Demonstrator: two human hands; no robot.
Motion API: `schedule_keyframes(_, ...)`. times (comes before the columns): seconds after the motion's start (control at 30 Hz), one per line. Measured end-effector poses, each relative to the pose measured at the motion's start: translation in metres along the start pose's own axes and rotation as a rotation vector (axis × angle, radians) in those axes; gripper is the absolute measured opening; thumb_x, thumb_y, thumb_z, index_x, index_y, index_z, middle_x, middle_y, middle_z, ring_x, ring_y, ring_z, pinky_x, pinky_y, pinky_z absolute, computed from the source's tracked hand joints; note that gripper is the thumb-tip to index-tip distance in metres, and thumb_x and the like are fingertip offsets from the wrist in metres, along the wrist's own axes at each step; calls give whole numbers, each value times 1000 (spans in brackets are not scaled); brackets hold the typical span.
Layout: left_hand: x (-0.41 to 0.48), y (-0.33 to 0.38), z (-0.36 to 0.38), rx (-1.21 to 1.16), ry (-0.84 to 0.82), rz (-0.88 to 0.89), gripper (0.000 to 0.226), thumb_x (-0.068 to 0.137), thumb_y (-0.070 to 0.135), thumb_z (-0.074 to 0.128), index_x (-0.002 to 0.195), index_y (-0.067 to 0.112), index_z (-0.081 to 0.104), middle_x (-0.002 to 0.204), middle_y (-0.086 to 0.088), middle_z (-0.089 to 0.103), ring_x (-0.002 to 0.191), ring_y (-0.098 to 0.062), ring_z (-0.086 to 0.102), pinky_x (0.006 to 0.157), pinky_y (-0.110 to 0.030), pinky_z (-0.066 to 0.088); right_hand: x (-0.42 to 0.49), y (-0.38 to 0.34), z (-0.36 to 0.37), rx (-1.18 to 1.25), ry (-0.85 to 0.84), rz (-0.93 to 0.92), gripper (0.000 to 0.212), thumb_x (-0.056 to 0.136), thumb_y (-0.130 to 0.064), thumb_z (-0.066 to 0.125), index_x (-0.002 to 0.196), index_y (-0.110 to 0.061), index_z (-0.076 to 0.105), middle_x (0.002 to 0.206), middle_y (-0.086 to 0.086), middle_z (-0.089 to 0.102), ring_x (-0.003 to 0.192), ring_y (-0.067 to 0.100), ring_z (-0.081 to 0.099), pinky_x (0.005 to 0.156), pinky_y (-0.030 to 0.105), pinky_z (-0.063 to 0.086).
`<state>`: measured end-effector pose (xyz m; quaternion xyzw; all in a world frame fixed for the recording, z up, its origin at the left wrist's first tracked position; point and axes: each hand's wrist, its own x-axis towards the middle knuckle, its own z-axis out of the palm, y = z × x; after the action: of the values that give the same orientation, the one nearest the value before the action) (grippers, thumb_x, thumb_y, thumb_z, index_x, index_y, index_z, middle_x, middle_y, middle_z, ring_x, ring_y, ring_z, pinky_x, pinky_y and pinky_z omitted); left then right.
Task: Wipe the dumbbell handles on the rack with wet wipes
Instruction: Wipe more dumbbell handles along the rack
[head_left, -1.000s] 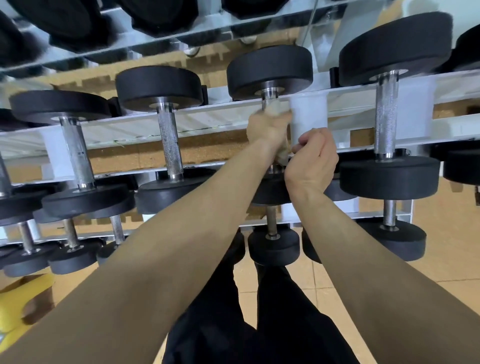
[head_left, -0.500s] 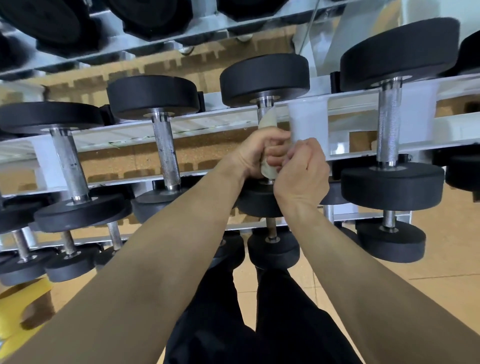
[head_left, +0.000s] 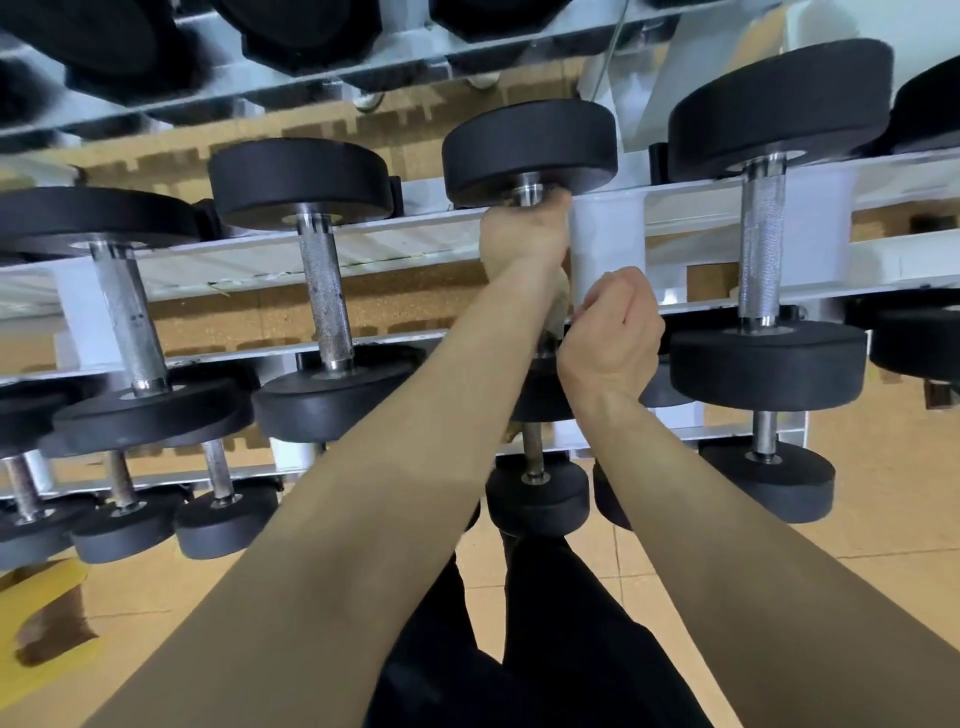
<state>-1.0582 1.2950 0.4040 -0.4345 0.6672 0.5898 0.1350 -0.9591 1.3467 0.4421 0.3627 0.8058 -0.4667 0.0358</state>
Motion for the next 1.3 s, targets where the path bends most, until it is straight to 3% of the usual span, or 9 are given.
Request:
schedule_keyframes(0.2, -11, -37, -38, 459, -320, 235, 41, 99, 43, 56, 120, 7, 55, 108, -10, 69, 99, -27, 66, 86, -37, 52, 4, -1, -3, -6, -18, 10, 28, 102, -24, 33, 88, -12, 53, 92, 7, 60, 89, 29, 50, 77, 37, 34)
schedule_keyframes(0.3, -23, -50, -67, 730, -371, 387, 39, 105, 43, 45, 100, 9, 61, 90, -5, 67, 83, -23, 63, 68, -33, 42, 8, -3, -4, -77, -43, -14, 18, 102, -26, 39, 94, -19, 52, 95, -2, 57, 89, 22, 50, 76, 33, 34)
schedule_keyframes(0.43, -48, -44, -87, 858, -108, 557, 47, 105, 41, 47, 64, 19, 53, 72, -10, 63, 72, -34, 60, 62, -36, 40, 11, -1, -4, -179, -94, -53, 18, 99, -24, 44, 105, -24, 60, 110, -2, 64, 93, 19, 53, 76, 28, 35)
schedule_keyframes(0.63, -83, -39, -103, 641, 17, 942, 30, 98, 29, 57, 74, 11, 59, 63, 1, 53, 62, -23, 49, 57, -36, 37, 13, 5, -13, -56, -263, -79, 40, 98, -18, 45, 135, -30, 56, 129, -5, 59, 116, 19, 58, 98, 34, 47)
schedule_keyframes(0.83, -93, -15, -138, 22, -449, 431, 13, 90, 8, 74, 95, 7, 63, 84, -6, 62, 78, -18, 57, 69, -31, 46, 21, -10, -34, 231, -503, -31, 42, 93, -31, 45, 135, -31, 55, 131, -5, 56, 116, 10, 53, 98, 26, 40)
schedule_keyframes(0.93, -89, -15, -145, -89, -584, 306, 29, 84, 0, 76, 100, 16, 57, 94, -6, 68, 84, -19, 66, 70, -33, 55, 25, -27, -40, 415, -638, 127, 23, 95, -35, 50, 108, -24, 65, 100, -5, 70, 83, 11, 65, 73, 26, 49)
schedule_keyframes(1.0, -87, -13, -148, -182, -681, 231, 34, 80, 2, 73, 106, 12, 54, 98, -8, 68, 86, -19, 67, 70, -32, 59, 28, -32, -45, 413, -740, 160, 40, 81, -45, 54, 108, -20, 69, 90, -3, 73, 72, 11, 66, 66, 26, 50)
schedule_keyframes(1.13, -78, -12, -149, -269, -838, 104, 51, 85, 7, 69, 132, 0, 51, 116, -16, 64, 104, -27, 65, 88, -37, 57, 29, -30, -55, 577, -1040, 224, 65, 92, -59, 52, 138, -13, 57, 133, 12, 67, 118, 23, 66, 97, 39, 54)
schedule_keyframes(1.3, -48, -20, -142, -234, -694, 84, 15, 86, 19, 71, 83, 17, 56, 87, -5, 66, 85, -19, 66, 69, -28, 50, 39, -24, -55, 566, -952, 120, 31, 82, -20, 71, 110, -7, 68, 107, 10, 77, 101, 23, 73, 87, 36, 60)
